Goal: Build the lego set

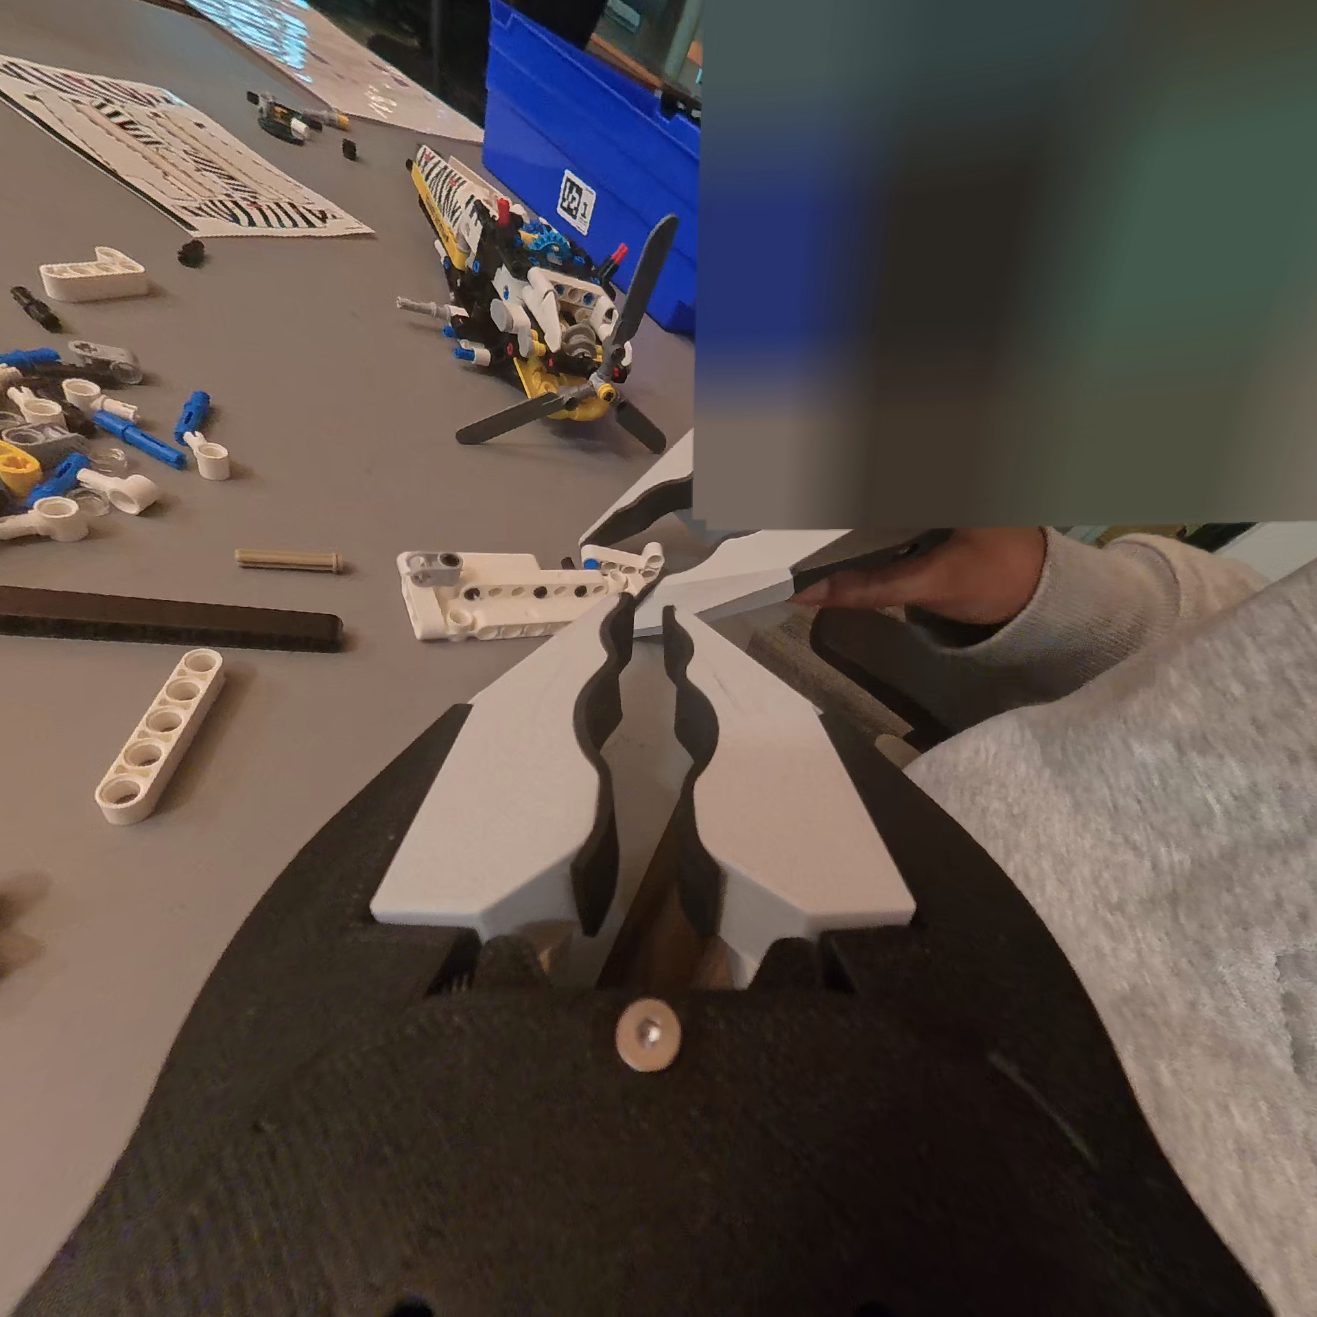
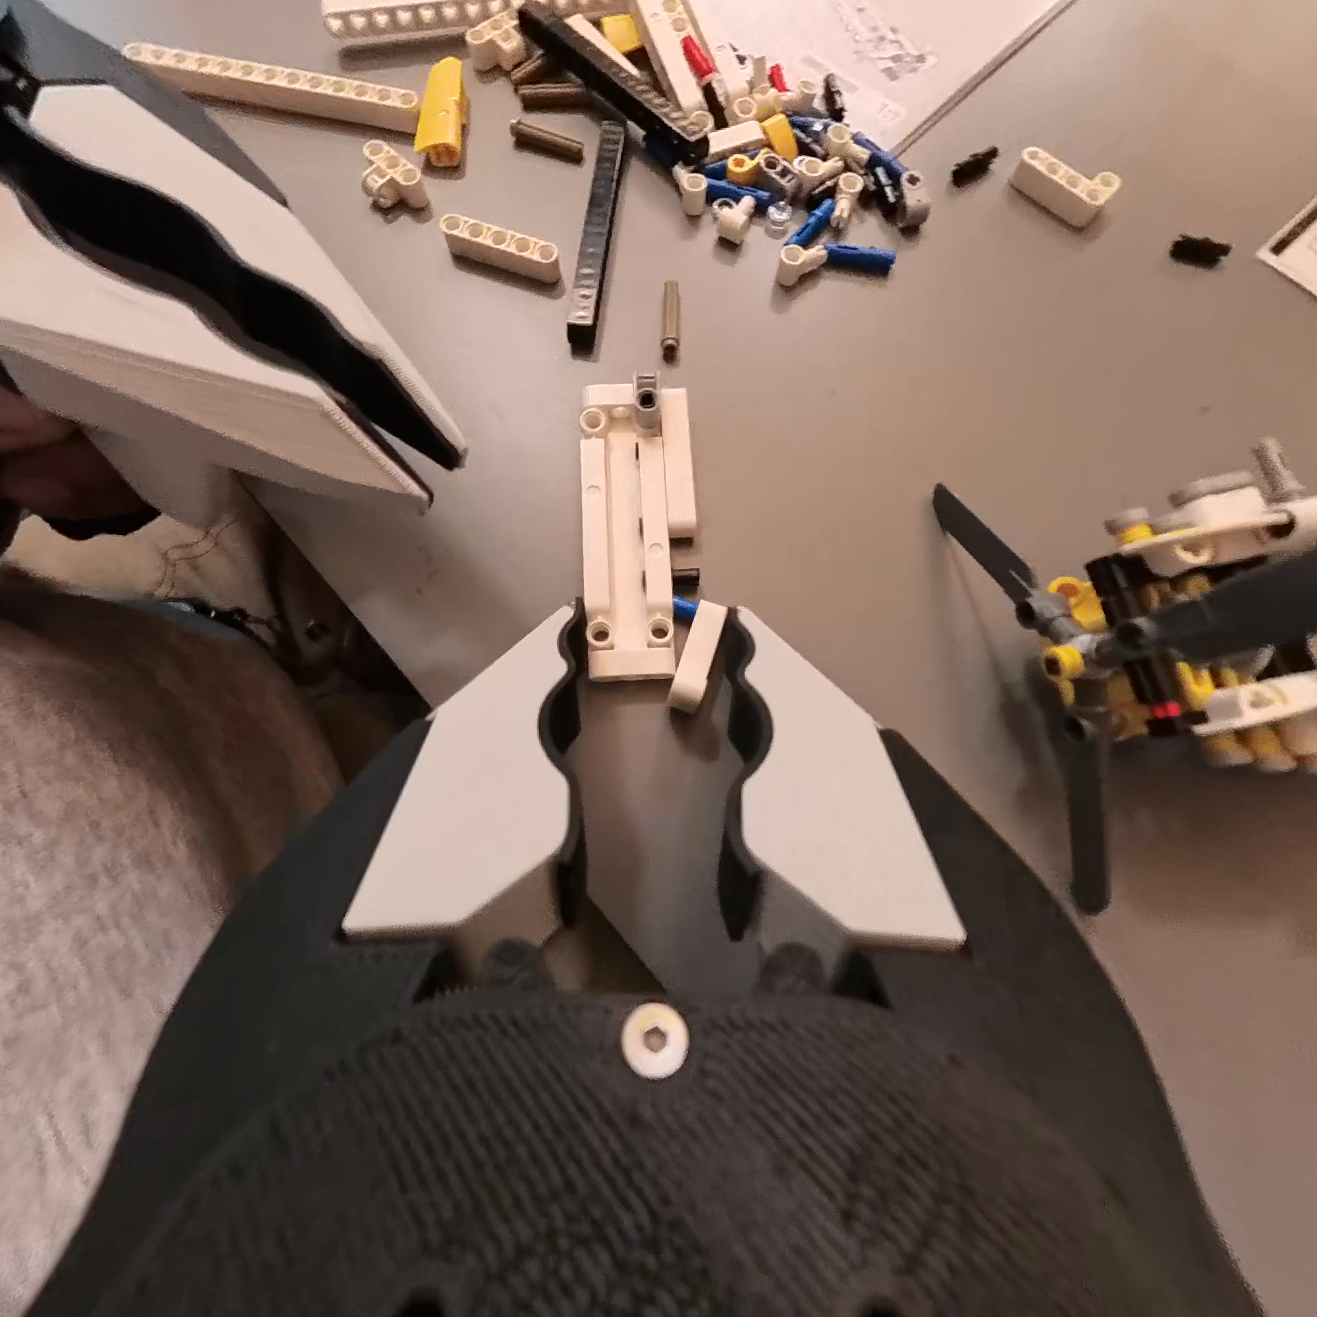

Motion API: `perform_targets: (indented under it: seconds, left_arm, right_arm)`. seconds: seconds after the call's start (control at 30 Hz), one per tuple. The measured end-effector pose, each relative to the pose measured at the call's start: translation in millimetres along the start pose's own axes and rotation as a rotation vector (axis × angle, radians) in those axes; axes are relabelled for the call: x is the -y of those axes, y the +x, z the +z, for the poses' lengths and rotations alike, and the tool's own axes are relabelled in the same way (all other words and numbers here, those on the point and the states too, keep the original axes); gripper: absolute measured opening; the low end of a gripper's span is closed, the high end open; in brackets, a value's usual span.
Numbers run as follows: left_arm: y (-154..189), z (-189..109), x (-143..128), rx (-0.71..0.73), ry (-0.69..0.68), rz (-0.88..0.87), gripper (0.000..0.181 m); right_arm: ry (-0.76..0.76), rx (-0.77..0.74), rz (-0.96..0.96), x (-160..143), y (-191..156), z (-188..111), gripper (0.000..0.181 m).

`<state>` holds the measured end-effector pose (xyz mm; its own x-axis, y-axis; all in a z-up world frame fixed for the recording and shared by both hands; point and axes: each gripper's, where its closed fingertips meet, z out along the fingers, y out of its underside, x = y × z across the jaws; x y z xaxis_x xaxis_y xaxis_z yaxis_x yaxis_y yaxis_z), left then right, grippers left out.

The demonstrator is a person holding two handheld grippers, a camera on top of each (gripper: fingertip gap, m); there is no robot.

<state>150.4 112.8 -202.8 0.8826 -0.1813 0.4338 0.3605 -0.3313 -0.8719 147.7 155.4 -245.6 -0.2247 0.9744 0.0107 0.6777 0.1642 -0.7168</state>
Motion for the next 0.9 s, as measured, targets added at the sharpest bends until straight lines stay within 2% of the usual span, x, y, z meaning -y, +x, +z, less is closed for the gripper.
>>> perform_targets:
  seconds: [0.13,0.27,0.47,0.6,0.9]
  left_arm:
    - [-4,-2,2,0.061,-0.028,0.057,0.009]
    - [-7,4,-14,0.122,-0.139,0.173,0.022]
    - [-15,10,-26,0.217,-0.244,0.303,0.023]
    - [-17,12,-27,0.237,-0.266,0.304,0.015]
    - [-15,9,-33,0.182,-0.335,0.262,0.0]
  right_arm:
    - [-0.008,0.073,-0.062,0,-8,0,0.038]
    - [0.026,0.155,-0.151,1,-20,1,0.038]
    - [0.059,0.233,-0.206,3,-22,2,0.038]
    - [0.056,0.248,-0.231,2,-23,1,0.038]
    - [0.045,0.331,-0.311,0,-25,0,0.043]
